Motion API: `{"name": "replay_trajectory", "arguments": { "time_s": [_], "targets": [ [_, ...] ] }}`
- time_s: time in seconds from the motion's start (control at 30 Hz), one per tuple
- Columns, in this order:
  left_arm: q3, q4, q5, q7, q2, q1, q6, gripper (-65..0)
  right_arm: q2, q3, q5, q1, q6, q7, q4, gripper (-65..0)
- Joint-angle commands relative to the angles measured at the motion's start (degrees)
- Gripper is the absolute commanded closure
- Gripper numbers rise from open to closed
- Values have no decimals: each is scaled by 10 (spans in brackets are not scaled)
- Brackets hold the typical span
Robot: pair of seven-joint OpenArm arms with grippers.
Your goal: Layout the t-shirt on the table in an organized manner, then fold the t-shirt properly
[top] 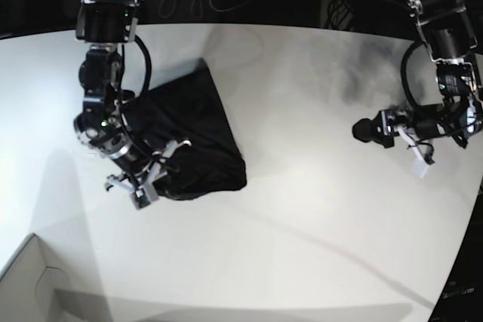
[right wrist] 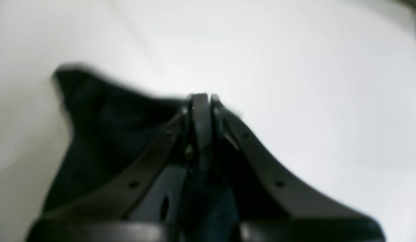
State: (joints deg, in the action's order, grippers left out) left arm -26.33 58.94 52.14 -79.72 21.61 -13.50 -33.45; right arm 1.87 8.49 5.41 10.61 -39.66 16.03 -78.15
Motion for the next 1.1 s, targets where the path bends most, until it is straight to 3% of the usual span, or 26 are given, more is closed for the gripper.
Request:
{"name": "replay_trajectory", "arguments": {
  "time_s": [0.0,0.2,0.47,0.63,0.87,0.93,1.07],
  "targets": [
    [-2,7,4,-3,10,-10,1,-650,3,0,-11,12,-3,-17,-15,0],
    [-2,7,4,-3,12,-6,1,-650,1,-4,-11,19,-3,-18,26,0],
    [-2,7,4,-3,11,6,1,-650,0,0,-11,136,-3,-24,203,0],
    [-2,7,4,-3,11,17,1,-650,1,2,-11,172,-3,-32,181,0],
    [-2,7,4,-3,23,28,1,-650,29,2,-10,97,-3,0,14,0],
    [-2,7,4,-3,24,32,1,-650,57,25,-10,46,-3,0,-22,0],
    [-38,7,1,-3,36,46,1,-650,78,109,-12,-30,-3,-6,-25,0]
  ]
}}
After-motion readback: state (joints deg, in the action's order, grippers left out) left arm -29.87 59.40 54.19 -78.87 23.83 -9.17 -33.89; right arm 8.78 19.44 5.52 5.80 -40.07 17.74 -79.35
